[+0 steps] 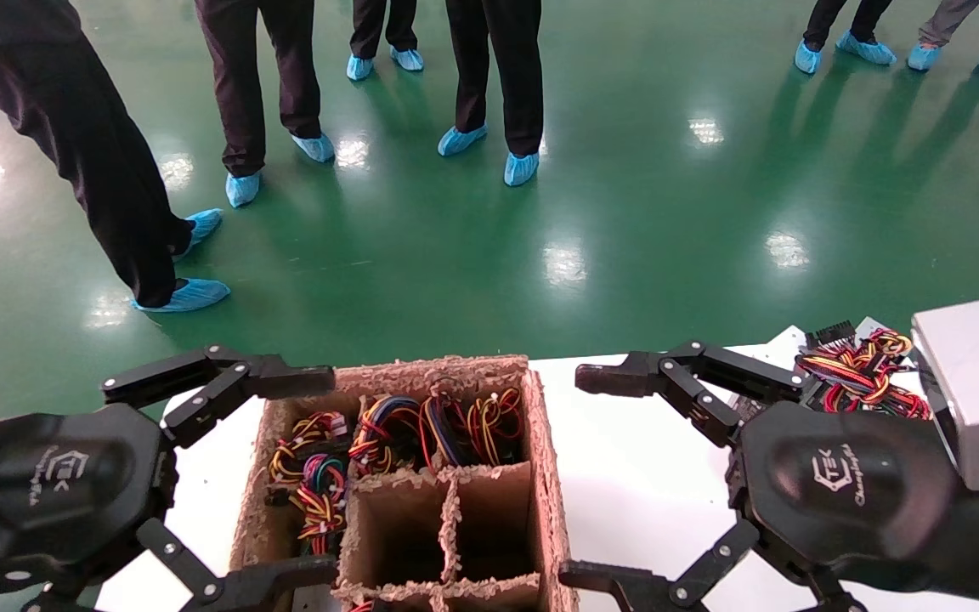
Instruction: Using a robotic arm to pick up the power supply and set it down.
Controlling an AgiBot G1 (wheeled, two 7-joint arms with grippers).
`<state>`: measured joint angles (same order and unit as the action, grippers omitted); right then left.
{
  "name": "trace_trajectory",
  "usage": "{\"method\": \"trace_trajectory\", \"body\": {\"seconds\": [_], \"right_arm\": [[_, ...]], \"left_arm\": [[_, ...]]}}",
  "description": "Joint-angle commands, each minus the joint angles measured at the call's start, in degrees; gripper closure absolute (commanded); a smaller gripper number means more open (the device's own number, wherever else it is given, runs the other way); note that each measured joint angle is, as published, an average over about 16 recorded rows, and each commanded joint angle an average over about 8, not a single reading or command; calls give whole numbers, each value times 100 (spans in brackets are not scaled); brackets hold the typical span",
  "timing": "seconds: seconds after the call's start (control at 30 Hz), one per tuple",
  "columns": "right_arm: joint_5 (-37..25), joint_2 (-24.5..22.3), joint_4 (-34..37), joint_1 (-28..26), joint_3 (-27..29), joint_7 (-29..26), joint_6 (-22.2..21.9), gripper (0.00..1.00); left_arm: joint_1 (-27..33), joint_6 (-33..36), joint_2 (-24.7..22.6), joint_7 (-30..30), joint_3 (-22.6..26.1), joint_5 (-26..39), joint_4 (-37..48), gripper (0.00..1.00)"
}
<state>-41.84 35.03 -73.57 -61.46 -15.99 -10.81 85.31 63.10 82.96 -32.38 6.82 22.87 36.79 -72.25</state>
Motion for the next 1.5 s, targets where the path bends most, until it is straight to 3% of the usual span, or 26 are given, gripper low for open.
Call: {"method": "trace_trajectory", "body": {"seconds": [0.03,0.1,0.13,0.5,0.77,1.07,1.5], "right_arm": [[0,0,0,0,0,0,0,0],[0,0,0,0,0,0,0,0],[0,0,0,0,0,0,0,0],[-34,26,28,-5,-9,26,-27,0],[-353,289,252,-139,-118,242,-221,0],[-1165,972,733,-685,-529,706,-310,0],[-2032,2093,1992,-1469,-1106,1626,-95,0]], "left_arm": [[0,0,0,0,0,0,0,71],[0,0,0,0,0,0,0,96],[0,0,0,0,0,0,0,100],[0,0,0,0,0,0,0,100],[1,1,0,0,0,0,1,100],[1,1,0,-1,1,0,1,100],[1,1,0,-1,1,0,1,100]]}}
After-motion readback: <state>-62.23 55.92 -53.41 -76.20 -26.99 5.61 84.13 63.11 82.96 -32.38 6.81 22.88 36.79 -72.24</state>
